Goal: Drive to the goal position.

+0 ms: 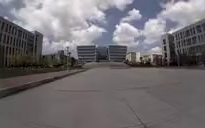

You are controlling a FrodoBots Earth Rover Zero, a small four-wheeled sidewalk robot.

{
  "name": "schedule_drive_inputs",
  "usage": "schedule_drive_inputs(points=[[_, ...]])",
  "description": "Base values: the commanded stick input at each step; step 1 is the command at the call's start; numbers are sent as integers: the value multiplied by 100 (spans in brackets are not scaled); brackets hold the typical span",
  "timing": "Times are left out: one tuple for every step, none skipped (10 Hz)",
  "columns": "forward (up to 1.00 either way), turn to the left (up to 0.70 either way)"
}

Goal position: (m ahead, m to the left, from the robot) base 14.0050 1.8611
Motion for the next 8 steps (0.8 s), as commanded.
schedule_drive_inputs(points=[[70,0],[70,0],[70,0],[70,0],[70,0],[70,0],[70,0],[70,0]])
